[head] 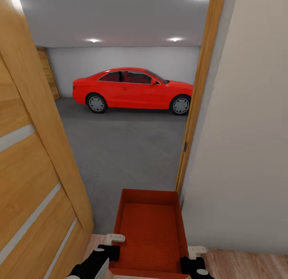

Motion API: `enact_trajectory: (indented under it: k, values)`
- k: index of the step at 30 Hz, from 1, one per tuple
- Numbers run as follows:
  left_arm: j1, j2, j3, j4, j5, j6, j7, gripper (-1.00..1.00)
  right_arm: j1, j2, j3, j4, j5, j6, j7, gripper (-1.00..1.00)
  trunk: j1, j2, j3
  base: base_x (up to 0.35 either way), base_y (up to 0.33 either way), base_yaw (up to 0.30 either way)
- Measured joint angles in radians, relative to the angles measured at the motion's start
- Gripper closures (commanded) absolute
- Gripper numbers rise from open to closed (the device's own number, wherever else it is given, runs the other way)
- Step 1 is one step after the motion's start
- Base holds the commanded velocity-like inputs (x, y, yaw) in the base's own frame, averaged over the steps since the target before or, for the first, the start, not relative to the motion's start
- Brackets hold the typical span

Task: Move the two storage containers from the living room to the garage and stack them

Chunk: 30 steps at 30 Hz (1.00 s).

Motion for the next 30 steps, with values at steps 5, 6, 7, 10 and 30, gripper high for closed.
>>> enact_trajectory:
  k: [5,6,7,10,30]
  values:
    - [0.0,0.0,0.0,-0.001,0.0,0.001,0.001,1.0,-0.001,0.0,0.0,0.001,0.001,0.0,0.001,1.0,0.0,0.0,0.0,0.041,0.119,-0.066]
    - [0.0,0.0,0.0,-0.001,0.0,0.001,0.0,1.0,-0.001,0.0,0.002,0.001,-0.002,0.0,0.001,1.0,0.0,0.0,0.0,0.097,0.266,-0.008]
    - [0.0,0.0,0.0,-0.001,0.0,0.002,0.0,1.0,-0.001,0.0,0.002,0.001,-0.002,0.0,0.001,1.0,0.0,0.0,0.0,0.103,0.283,-0.004]
    - [0.0,0.0,0.0,-0.001,0.0,0.002,0.0,1.0,0.0,0.0,0.001,0.001,-0.002,0.0,0.0,1.0,0.0,0.0,0.0,0.106,0.291,-0.002]
    - [0.0,-0.001,0.0,0.0,0.0,0.0,0.001,1.0,0.0,-0.001,0.0,0.001,0.0,0.0,0.002,1.0,0.0,0.0,0.0,0.087,0.235,0.0]
